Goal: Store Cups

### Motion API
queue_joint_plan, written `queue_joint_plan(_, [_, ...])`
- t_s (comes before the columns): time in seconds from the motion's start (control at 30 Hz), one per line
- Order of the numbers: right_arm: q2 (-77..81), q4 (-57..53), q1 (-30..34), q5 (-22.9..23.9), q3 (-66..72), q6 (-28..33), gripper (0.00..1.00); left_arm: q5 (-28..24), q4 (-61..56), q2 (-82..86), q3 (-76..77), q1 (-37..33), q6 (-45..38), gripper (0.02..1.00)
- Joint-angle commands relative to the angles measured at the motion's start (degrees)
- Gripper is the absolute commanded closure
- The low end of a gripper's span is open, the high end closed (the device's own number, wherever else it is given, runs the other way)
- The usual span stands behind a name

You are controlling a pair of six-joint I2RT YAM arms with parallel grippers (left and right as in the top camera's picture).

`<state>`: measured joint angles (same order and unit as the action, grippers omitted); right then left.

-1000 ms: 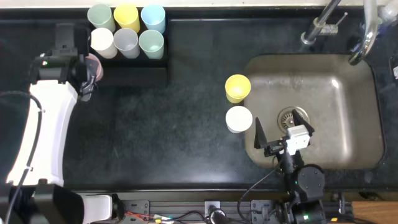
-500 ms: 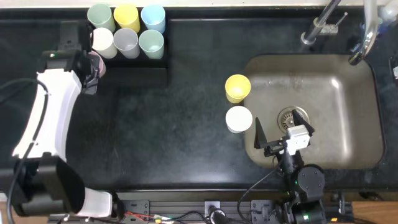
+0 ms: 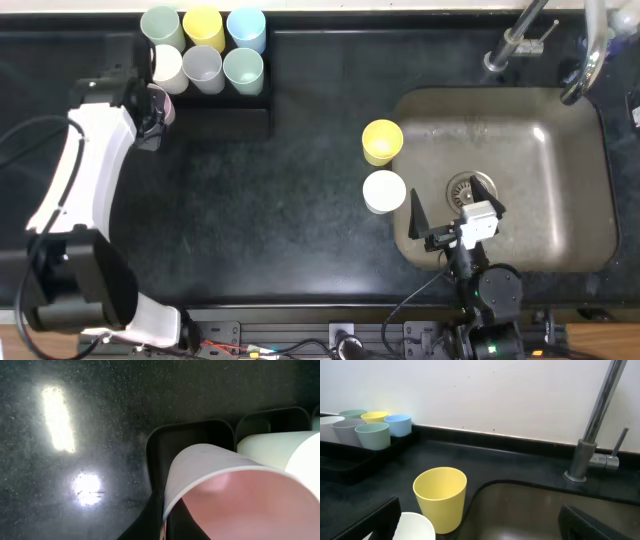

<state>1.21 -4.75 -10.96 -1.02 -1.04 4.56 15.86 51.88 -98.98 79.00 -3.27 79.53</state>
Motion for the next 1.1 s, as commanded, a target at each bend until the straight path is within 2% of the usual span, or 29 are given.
queue_joint_plan(0.03, [-0.6, 0.3, 0.1, 0.5, 0.8, 0.2, 0.003, 0.3, -0.9, -2.4, -0.3, -0.2, -1.6, 0.982])
queue_joint_plan(0.73, [-0.6, 0.3, 0.1, 0.5, 0.8, 0.2, 0.003, 1.7, -3.2, -5.0, -0.3, -1.3, -3.3, 0.974])
queue_joint_plan(1.1, [-0.6, 0.3, 0.1, 0.5, 0.8, 0.2, 0.003, 2.3, -3.3, -5.8, -0.3, -1.3, -3.5, 0.912])
